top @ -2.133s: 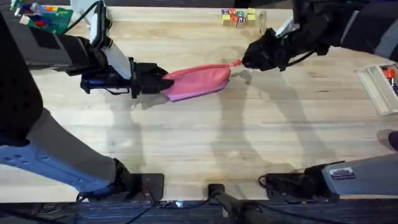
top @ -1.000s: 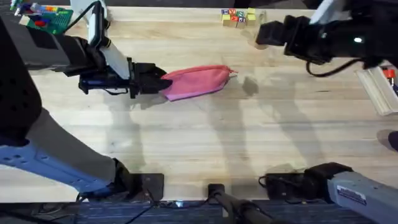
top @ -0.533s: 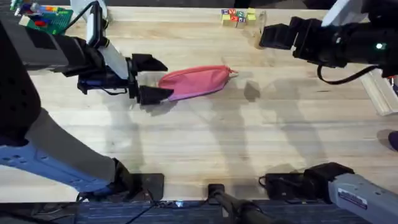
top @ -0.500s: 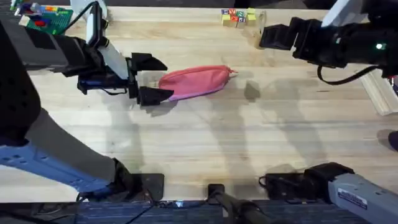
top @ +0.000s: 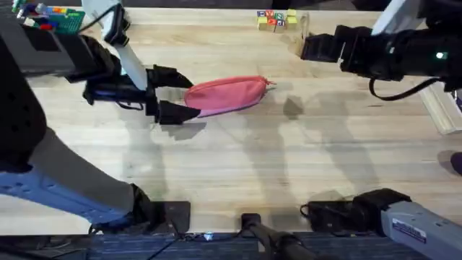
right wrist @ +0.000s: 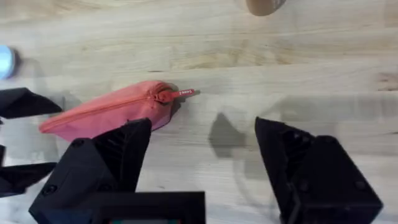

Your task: Unzip the bag, pick up the pens from the table one at a time and place them inside, then zip the bag closed.

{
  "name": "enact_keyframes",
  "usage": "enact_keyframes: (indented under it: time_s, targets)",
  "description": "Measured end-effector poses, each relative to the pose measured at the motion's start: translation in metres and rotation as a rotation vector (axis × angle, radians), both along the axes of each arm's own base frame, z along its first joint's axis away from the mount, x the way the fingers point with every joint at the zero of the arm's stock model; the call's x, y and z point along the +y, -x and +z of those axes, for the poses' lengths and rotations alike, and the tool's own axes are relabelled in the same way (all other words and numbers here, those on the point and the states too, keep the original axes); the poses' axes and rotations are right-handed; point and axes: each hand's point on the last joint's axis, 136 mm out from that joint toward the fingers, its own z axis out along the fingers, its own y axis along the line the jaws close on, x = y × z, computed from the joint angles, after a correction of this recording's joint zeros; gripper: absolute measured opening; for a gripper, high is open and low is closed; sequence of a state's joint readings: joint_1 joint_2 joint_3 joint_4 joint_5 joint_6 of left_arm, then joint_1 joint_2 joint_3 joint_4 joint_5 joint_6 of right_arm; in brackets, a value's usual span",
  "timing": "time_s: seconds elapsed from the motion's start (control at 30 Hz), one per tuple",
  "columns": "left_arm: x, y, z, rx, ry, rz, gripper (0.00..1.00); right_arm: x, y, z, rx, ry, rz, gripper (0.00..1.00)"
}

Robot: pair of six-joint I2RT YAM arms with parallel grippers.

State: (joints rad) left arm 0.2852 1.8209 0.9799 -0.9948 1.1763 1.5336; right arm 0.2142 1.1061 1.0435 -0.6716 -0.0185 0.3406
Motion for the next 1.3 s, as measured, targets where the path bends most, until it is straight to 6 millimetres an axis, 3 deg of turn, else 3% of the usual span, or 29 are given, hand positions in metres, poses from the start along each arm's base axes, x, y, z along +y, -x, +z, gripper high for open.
enact_keyframes:
  time_s: [0.2, 0.37, 0.6, 0.8, 1.07, 1.3]
  targets:
    - [0.013, 0.004, 0.026, -0.014, -0.18, -0.029, 0.997, 0.0, 0.0, 0.0, -0.009, 0.029, 0.031, 0.997]
    - [0.031, -0.002, 0.056, -0.043, -0.354, 0.054, 0.996, -0.001, 0.0, 0.0, -0.012, 0.041, 0.041, 0.997]
    - [0.054, 0.003, 0.109, -0.012, -0.519, 0.324, 0.996, -0.001, 0.0, 0.0, -0.013, 0.046, 0.045, 0.997]
    - [0.062, 0.03, 0.147, 0.047, -0.549, 0.568, 0.996, -0.001, 0.003, 0.003, -0.032, 0.085, 0.091, 0.997]
    - [0.06, 0.079, 0.157, 0.211, -0.519, 0.749, 0.996, -0.004, 0.016, 0.023, -0.108, 0.131, 0.147, 0.997]
    - [0.056, 0.1, 0.157, 0.28, -0.503, 0.785, 0.995, -0.005, 0.022, 0.025, -0.108, 0.139, 0.155, 0.997]
